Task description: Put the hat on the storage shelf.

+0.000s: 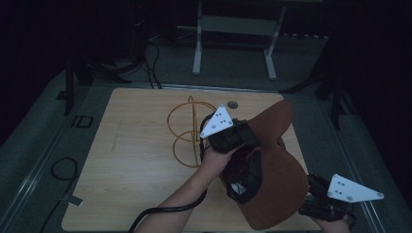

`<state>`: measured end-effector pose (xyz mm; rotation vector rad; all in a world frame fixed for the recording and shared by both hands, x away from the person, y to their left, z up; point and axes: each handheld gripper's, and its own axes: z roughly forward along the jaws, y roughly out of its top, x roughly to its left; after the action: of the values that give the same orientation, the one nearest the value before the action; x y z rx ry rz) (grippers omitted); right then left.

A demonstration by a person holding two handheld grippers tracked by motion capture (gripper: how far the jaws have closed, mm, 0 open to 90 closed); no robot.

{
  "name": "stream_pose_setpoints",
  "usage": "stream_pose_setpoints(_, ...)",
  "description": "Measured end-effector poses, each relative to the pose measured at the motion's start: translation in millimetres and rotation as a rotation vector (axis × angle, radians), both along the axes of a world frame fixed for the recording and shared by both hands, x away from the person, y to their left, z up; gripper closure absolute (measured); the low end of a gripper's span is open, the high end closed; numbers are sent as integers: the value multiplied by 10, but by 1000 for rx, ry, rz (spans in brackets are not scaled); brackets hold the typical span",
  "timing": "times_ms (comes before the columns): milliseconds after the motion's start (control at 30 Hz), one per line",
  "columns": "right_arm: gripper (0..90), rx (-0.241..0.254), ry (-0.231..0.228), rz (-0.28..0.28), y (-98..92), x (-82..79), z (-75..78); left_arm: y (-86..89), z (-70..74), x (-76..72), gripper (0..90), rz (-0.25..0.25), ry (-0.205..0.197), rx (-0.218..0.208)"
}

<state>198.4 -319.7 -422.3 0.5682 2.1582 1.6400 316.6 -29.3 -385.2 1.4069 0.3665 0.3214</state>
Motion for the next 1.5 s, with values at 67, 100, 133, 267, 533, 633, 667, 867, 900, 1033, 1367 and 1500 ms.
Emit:
stream_pose_setpoints(67,430,-8,-4,14,90,28,-10,12,3,6,877,1,9,-15)
stream_pose_setpoints(100,430,-6,1,29,131,44,-17,24,1,14,877,-2,15,-33)
stream_pose_setpoints(133,438,-4,-3,37,174,58,-26,38,0,27,877,-9,25,-43)
stream_pose_setpoints(267,472,17,-24,61,293,103,-43,91,-20,73,877,-47,57,-94)
stream_pose_setpoints(533,471,20,-65,113,552,94,2,43,-86,107,877,-36,92,-108)
stream_pose_setpoints(633,486,21,-72,128,634,67,9,23,-119,132,876,-51,112,-123)
stream_pose_setpoints(667,491,29,-66,141,652,66,9,22,-133,146,876,-63,128,-131)
stream_pose_setpoints(867,574,43,-71,83,672,74,30,32,-214,211,876,-120,183,-187)
stream_pose_setpoints(900,575,39,-70,78,675,76,33,31,-221,209,877,-115,180,-185)
stream_pose_setpoints(1033,629,35,-61,56,680,87,31,25,-224,200,876,-111,177,-180)
stream_pose_setpoints(1367,892,6,-37,43,659,105,32,-44,-220,166,876,-150,167,-159)
stream_pose_setpoints(1500,895,29,-42,41,642,83,19,-67,-222,152,874,-166,150,-143)
